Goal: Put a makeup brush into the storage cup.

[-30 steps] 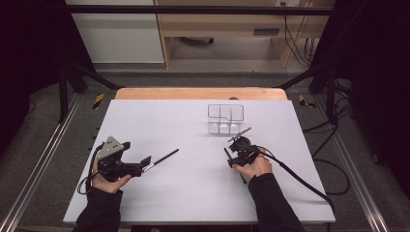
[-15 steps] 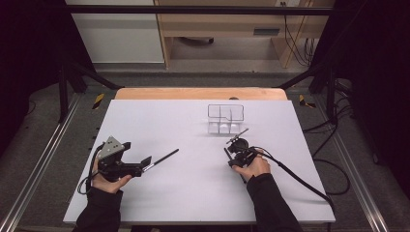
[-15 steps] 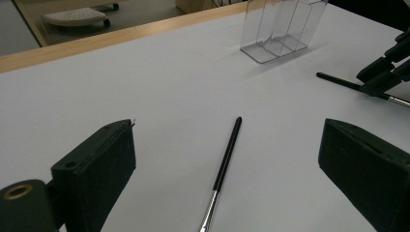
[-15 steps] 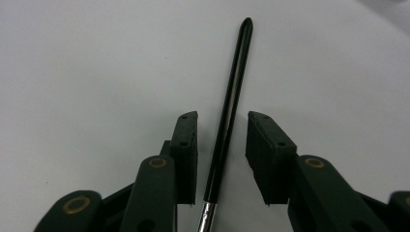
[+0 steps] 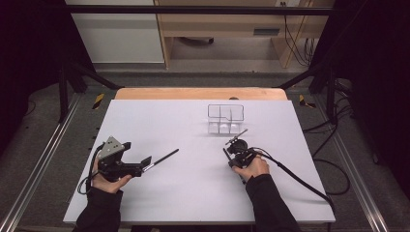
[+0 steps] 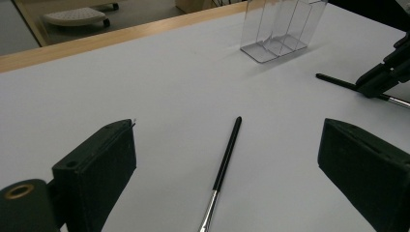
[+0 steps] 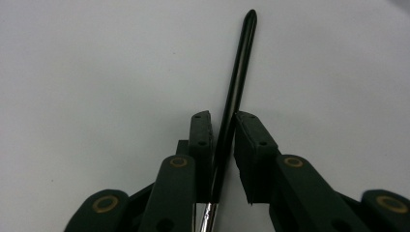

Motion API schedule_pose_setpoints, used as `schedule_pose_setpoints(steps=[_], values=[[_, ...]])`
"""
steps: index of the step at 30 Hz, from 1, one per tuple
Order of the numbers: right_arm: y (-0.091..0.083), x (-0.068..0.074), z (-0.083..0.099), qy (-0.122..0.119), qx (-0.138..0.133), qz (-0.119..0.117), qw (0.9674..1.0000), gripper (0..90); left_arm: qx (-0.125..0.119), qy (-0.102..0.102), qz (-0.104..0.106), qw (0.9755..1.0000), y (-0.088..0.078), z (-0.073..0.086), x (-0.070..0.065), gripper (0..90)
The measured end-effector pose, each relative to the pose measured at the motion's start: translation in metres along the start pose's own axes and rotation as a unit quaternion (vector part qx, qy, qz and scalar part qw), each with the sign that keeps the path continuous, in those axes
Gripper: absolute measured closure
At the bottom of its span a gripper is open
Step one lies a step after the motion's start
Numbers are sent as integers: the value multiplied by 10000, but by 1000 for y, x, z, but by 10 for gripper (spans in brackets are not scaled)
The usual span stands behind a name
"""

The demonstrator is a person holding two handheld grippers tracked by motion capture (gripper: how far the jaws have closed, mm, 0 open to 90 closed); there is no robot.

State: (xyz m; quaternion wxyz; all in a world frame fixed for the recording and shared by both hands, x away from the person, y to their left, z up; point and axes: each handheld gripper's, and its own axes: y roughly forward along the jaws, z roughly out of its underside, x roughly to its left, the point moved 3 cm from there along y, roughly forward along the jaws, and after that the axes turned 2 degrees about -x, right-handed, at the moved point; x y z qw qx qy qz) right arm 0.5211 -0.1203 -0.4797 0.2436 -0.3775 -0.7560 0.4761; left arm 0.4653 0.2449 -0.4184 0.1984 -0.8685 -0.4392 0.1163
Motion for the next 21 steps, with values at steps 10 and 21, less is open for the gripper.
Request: schedule_pose_setpoints(steps=[10, 21], values=[[-1, 0, 0, -44, 35, -3, 10000, 834, 3, 12, 10, 10000, 0, 0, 0, 56], [-6, 0, -1, -74, -62, -65, 9999, 736, 16, 14, 16, 10000, 1, 0, 0, 57]])
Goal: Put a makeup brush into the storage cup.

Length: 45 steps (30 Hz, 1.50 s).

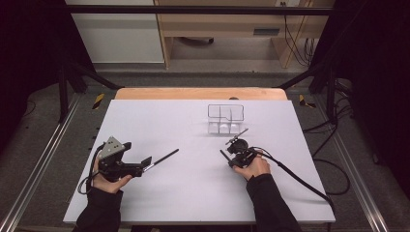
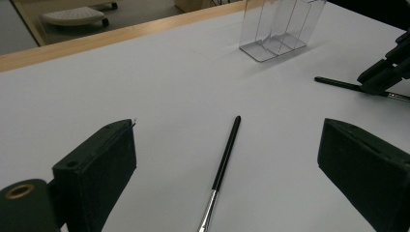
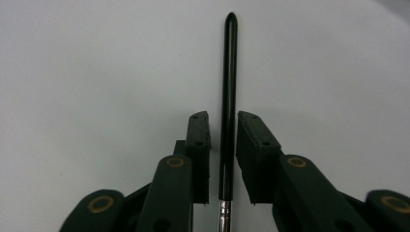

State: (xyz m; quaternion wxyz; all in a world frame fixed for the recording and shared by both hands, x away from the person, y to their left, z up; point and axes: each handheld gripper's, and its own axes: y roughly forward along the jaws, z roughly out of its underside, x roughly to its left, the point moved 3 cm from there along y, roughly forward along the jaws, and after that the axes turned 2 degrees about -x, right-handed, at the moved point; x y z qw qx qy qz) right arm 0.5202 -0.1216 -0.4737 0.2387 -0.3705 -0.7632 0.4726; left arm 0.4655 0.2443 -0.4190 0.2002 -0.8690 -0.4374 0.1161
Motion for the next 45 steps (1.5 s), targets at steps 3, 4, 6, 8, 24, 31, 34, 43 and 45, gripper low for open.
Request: schedule_pose_setpoints(steps=[3, 4, 6, 8, 24, 31, 34, 43, 45], values=[[-6, -2, -2, 34, -28, -9, 10000, 719, 2, 5, 2, 10000, 0, 0, 0, 57], [-8, -3, -2, 23, -21, 5, 10000, 718, 5, 4, 1, 10000, 0, 0, 0, 57], [-12, -5, -2, 68, 31, 28, 10000, 716, 10, 5, 4, 10000, 0, 0, 0, 57], [-12, -6, -2, 48, 102, 33, 9999, 716, 11, 7, 10, 10000, 1, 0, -1, 57], [2, -2, 3, -111, 609, -36, 9981, 793, 45, 17, 21, 10000, 2, 1, 0, 58], [2, -2, 2, -19, 649, -78, 9979, 837, 56, 28, 25, 10000, 2, 1, -1, 59], [2, -2, 2, -20, 660, -89, 9978, 839, 52, 30, 29, 10000, 2, 1, -1, 59], [-15, -4, -4, -93, 366, -112, 9992, 840, 78, 73, 49, 9999, 3, 1, -2, 59], [-20, -2, -6, -134, 283, -132, 9994, 840, 97, 108, 58, 9999, 4, 1, -3, 60]])
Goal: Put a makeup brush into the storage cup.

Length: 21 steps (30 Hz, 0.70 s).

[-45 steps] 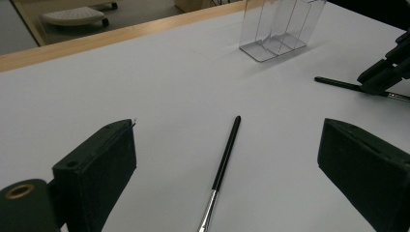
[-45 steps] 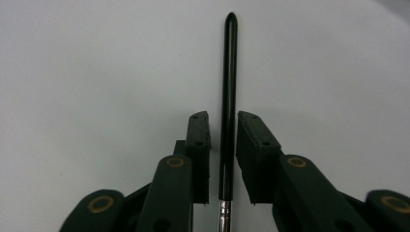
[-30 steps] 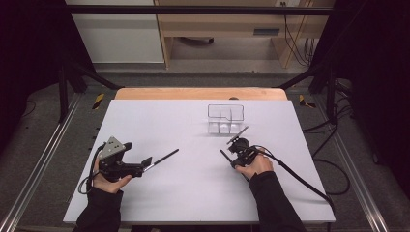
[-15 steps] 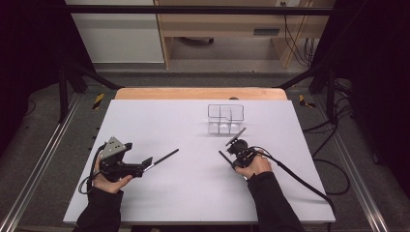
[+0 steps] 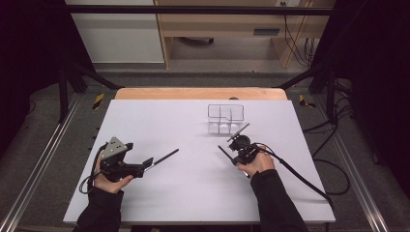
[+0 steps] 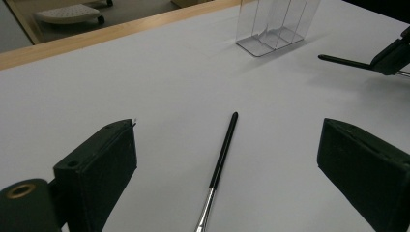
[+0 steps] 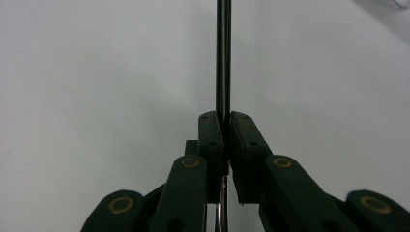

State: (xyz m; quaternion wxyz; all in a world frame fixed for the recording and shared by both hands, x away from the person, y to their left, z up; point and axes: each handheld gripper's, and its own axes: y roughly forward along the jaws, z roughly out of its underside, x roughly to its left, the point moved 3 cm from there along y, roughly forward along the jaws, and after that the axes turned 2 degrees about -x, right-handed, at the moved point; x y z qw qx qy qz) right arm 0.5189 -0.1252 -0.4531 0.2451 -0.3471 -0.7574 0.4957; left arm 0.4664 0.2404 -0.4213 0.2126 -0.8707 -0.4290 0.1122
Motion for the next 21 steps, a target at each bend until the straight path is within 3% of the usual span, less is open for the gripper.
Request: schedule_pose_setpoints(steps=[12, 21], values=[[-22, 7, -12, -283, -395, -182, 9987, 839, 46, 285, 125, 9995, 4, -5, -7, 62], [-43, 17, -23, -516, -750, -414, 9950, 839, 33, 477, 221, 9986, 4, -13, -14, 67]])
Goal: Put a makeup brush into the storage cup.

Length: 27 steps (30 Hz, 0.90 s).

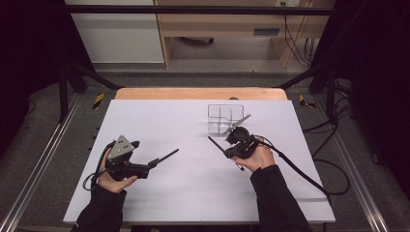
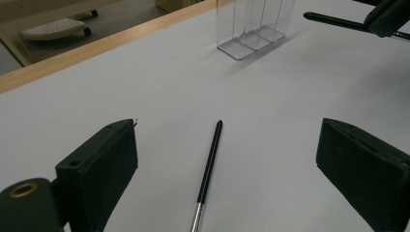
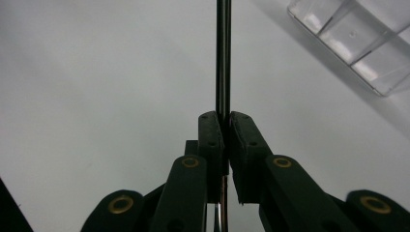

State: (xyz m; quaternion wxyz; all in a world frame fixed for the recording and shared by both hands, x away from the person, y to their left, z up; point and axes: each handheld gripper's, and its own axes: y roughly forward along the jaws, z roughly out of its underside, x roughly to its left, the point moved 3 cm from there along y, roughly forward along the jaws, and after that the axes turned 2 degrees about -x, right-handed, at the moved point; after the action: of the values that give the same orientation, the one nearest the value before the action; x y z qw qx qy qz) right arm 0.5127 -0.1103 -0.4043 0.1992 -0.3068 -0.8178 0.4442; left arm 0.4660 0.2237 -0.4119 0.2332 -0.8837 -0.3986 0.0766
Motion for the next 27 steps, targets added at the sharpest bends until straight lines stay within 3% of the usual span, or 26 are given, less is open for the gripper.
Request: schedule_pose_setpoints(steps=[8, 17, 27], values=[[-13, 7, -7, -171, -113, -149, 9997, 840, 62, 288, 117, 9995, 3, -9, -6, 67], [-20, 17, -10, -370, -140, -379, 9985, 839, 140, 671, 245, 9973, 9, -20, -14, 67], [-29, 25, -13, -538, -234, -499, 9970, 839, 238, 1254, 321, 9913, 14, -40, -28, 68]])
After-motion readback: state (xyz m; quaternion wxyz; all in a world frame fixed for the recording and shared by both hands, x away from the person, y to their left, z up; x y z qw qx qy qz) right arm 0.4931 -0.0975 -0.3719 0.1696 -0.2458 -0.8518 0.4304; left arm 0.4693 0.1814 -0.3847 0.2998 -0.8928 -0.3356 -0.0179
